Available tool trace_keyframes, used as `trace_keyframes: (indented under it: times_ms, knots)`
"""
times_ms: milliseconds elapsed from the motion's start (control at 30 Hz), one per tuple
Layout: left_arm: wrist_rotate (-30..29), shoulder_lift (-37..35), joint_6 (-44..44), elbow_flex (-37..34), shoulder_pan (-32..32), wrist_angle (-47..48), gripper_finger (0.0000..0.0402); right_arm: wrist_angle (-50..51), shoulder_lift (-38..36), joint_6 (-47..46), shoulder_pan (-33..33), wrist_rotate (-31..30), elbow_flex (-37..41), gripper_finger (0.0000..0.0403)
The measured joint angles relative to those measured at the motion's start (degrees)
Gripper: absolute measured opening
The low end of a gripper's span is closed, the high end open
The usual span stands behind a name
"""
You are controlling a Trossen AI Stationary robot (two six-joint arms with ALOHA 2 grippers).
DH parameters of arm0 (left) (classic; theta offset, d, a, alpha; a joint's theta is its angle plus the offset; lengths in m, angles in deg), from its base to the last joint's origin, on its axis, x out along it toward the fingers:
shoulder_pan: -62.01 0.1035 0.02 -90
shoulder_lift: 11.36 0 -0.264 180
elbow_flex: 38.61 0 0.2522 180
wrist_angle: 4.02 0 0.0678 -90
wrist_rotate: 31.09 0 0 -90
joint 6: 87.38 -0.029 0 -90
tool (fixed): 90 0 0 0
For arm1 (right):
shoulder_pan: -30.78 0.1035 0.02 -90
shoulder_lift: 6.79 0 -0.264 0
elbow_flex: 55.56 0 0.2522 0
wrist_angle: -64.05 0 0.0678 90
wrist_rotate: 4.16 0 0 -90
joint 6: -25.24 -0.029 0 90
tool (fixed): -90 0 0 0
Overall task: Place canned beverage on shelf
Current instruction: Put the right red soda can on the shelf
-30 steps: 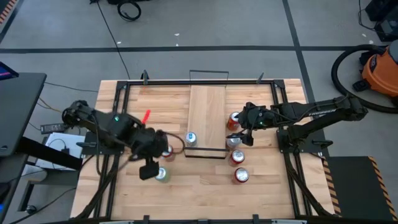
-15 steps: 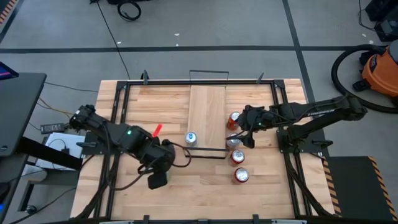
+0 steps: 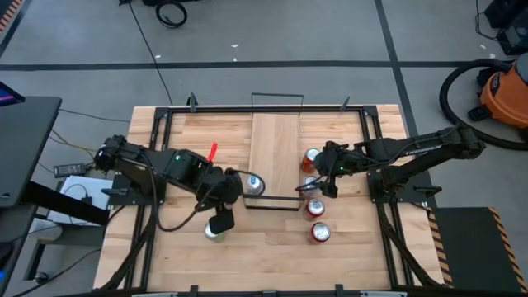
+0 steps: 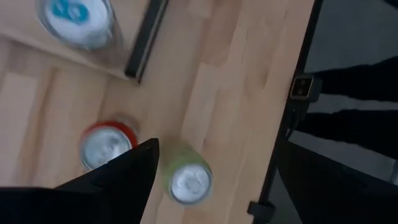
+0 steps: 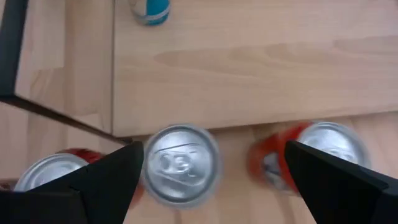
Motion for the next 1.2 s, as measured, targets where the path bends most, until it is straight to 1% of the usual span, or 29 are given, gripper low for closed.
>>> trace_keyframes:
  times_ms: [100, 267, 400, 567, 733, 867, 1000, 1200]
  knots:
    - [-1.4, -0.1, -2.3, 1.2, 1.9, -0.8, 0.0329, 0.9, -1.6, 0.1, -2.5, -1.7, 0.0, 0.0396]
    - [-4.7, -0.1, -5.7, 2.7, 4.4, -1.7, 0.0329, 0.9, -3.6, 1.6, -7.7, -1.4, 0.0, 0.0393]
    - [-5.1, -0.1, -8.4, 2.7, 5.5, -1.8, 0.0329, 0.8, -2.2, 4.7, -11.9, 1.1, 0.0, 0.0395]
    - [-5.1, -0.1, -10.2, 2.7, 6.2, -1.8, 0.0329, 0.7, -1.3, 5.8, -17.3, 4.7, 0.0, 0.0399]
    - [-5.1, -0.1, -12.7, 2.7, 7.0, -1.8, 0.0329, -0.1, 0.0, 7.2, -21.1, 8.4, 0.0, 0.04]
    - [-5.2, -0.1, -14.6, 2.8, 8.2, -1.8, 0.0329, -1.6, 3.1, 8.9, -22.6, 9.8, 0.0, 0.04]
    - [-5.2, -0.4, -15.5, 2.8, 9.5, -1.1, 0.0329, -1.9, 5.7, 9.4, -22.9, 7.8, 0.0, 0.04]
    - [-5.2, -2.2, -16.5, 2.8, 11.2, -0.5, 0.0329, -1.5, 9.1, 8.4, -22.9, 8.4, 0.0, 0.04]
